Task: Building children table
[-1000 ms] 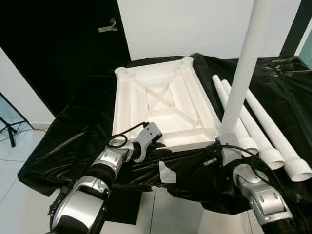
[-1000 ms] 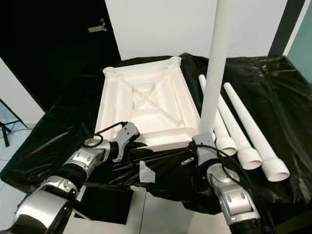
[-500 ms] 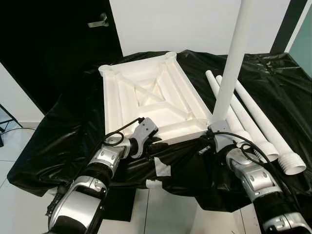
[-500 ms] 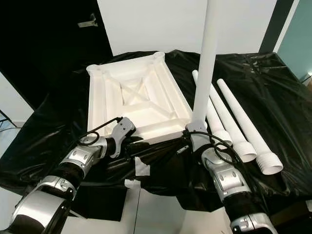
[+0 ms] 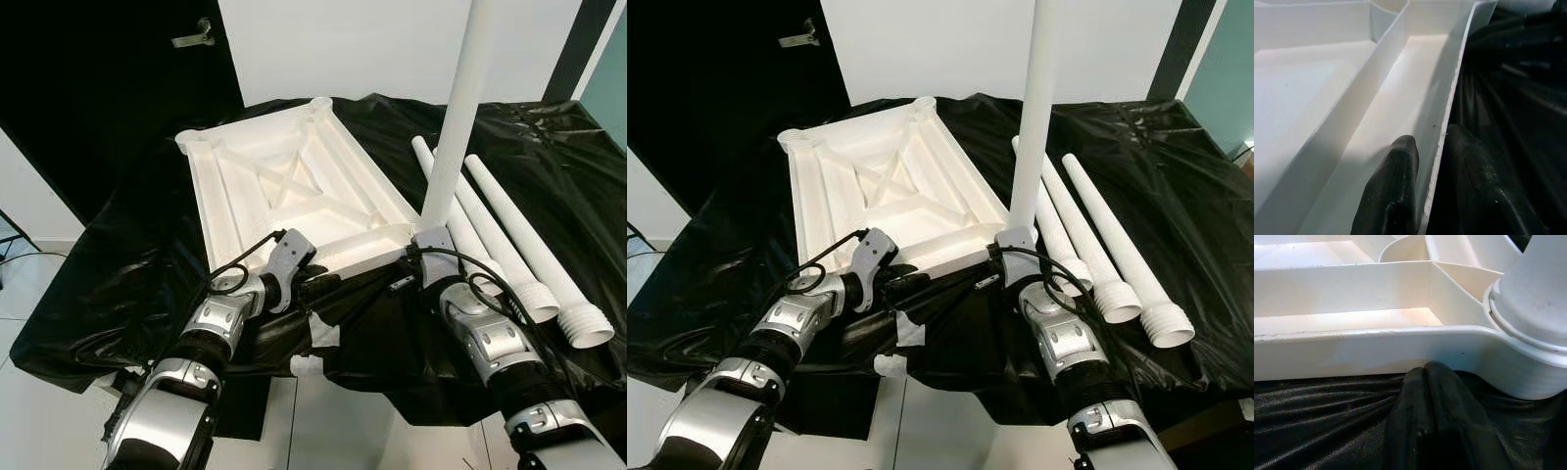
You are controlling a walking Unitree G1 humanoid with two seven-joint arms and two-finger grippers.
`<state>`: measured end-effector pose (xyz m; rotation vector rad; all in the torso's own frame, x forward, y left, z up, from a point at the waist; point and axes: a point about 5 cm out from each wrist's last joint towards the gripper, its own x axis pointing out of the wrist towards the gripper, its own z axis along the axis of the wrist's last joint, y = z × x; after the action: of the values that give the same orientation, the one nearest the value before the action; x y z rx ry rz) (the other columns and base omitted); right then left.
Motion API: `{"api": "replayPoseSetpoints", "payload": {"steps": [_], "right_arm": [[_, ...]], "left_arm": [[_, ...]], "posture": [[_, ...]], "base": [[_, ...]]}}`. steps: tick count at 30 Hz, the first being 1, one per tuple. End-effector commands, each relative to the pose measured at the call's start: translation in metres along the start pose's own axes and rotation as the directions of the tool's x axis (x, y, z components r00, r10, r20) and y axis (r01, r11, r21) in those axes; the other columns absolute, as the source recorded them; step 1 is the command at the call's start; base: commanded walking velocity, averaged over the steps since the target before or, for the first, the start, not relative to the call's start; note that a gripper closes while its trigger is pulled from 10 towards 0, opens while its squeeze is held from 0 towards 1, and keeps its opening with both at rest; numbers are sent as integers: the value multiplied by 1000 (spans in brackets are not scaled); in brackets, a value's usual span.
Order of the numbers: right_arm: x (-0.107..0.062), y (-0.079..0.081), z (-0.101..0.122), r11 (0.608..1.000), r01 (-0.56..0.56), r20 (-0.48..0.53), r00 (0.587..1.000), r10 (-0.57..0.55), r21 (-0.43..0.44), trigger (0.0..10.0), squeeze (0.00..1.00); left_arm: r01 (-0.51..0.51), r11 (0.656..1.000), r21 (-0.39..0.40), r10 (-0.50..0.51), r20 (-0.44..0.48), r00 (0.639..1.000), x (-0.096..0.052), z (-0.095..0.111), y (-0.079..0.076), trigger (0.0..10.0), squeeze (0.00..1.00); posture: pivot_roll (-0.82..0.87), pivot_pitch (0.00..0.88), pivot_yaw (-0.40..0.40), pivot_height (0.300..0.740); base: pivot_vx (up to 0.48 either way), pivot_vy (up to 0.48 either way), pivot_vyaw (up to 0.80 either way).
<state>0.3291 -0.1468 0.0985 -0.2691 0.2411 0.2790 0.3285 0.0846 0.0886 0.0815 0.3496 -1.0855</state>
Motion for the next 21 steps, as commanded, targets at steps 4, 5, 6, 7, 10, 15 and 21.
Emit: {"api": "replayPoseSetpoints", "payload": {"steps": [4, 5, 6, 7, 10, 15, 21], "right_arm": [[6, -11, 13, 995, 104, 38, 994, -103, -8, 10000, 0], [6, -11, 13, 995, 104, 38, 994, -103, -8, 10000, 0], [3, -6, 14, 995, 96, 47, 994, -95, 0, 10000, 0], [1, -1, 14, 996, 89, 55, 995, -89, 6, 10000, 0], [-4, 6, 12, 997, 81, 60, 995, -82, 17, 10000, 0], [-23, 18, 0, 994, 97, 45, 994, -100, 56, 10000, 0], [-32, 22, -6, 992, 104, 40, 993, -107, 68, 10000, 0]], "left_arm": [[259, 964, -68, -260, -12, 965, 21, -25, -41, 10000, 0], [259, 964, -68, -260, -12, 965, 21, -25, -41, 10000, 0], [266, 962, -65, -265, 23, 964, 21, -20, -41, 10000, 141], [271, 960, -66, -268, 52, 962, 20, -17, -40, 10000, 322], [278, 958, -73, -272, 83, 959, 18, -12, -39, 10000, 1000], [346, 935, -79, -332, 152, 931, 9, -3, -40, 10000, 1000], [338, 940, -40, -323, 206, 924, 5, 11, -34, 10000, 0]], "posture": [[-139, 0, 72, 740], [-139, 0, 72, 740], [-137, 0, 68, 740], [-137, 0, 67, 740], [-138, 0, 67, 740], [-154, 0, 73, 740], [-176, 0, 87, 740]], "base": [[0, 0, 0], [0, 0, 0], [0, 0, 0], [0, 0, 0], [0, 0, 0], [0, 0, 0], [0, 0, 0]]}}
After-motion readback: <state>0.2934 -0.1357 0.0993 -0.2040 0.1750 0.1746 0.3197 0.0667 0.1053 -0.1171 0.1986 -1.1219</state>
